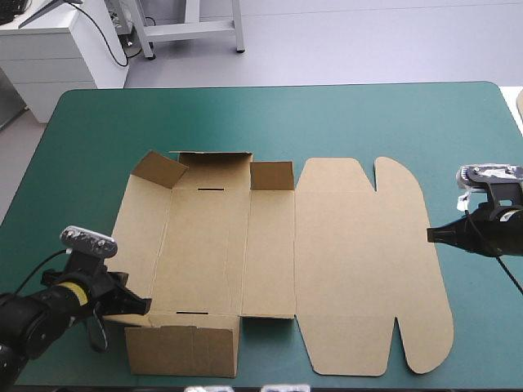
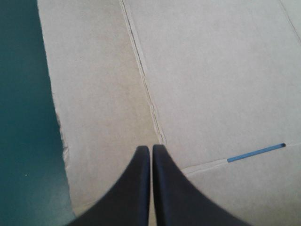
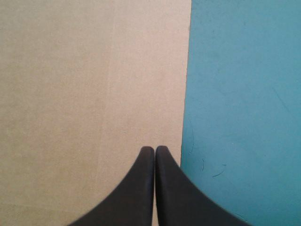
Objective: Fold the box
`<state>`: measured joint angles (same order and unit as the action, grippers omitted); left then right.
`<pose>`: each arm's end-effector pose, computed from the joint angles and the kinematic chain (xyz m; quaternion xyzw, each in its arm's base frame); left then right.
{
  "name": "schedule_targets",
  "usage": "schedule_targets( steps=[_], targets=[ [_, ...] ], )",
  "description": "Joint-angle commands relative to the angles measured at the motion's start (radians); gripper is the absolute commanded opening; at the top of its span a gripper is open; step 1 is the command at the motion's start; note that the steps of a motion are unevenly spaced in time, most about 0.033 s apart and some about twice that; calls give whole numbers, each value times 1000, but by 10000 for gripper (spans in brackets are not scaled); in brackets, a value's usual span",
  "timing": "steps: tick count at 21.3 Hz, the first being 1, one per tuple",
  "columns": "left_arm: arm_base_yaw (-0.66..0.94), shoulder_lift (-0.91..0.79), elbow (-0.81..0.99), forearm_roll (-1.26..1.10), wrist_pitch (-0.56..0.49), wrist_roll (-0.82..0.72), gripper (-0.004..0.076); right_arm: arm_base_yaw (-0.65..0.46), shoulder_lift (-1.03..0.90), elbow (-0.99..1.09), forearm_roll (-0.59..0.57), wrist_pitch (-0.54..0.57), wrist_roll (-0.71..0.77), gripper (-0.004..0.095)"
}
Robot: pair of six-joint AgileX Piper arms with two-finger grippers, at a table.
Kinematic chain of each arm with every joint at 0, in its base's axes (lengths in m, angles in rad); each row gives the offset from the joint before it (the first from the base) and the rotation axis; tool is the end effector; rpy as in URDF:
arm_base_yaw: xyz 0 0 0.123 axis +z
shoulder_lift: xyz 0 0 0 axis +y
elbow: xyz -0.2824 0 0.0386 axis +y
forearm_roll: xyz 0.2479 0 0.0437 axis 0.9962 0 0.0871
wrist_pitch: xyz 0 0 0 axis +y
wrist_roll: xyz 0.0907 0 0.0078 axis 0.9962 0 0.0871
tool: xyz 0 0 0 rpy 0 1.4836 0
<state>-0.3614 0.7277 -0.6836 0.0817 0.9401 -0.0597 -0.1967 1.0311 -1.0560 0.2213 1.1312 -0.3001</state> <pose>0.1154 -0.0372 0.3014 0.1534 0.9305 -0.0308 0.3312 0.1821 -0.0178 0.3594 -0.0314 0.9560 0.0391 0.2892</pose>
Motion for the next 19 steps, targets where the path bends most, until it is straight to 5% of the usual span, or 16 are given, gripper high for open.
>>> schedule_targets(
  steps=[1,9,15,17,19],
  targets=[
    [0,136,-104,2,-62,-39,-8,-9,-16,-24,27,-49,-30,-16],
    [151,369,-327,-19,-26,-41,-7,-9,-16,-24,27,-49,-46,-16],
    [762,393,-359,-514,245,403,-7,-9,-16,-24,37,-53,-46,-16],
    [885,393,-357,-565,349,503,-7,-9,-16,-24,37,-60,-46,-16],
    [909,393,-353,-573,339,515,-7,-9,-14,-24,54,-65,-46,-16]
  ],
)
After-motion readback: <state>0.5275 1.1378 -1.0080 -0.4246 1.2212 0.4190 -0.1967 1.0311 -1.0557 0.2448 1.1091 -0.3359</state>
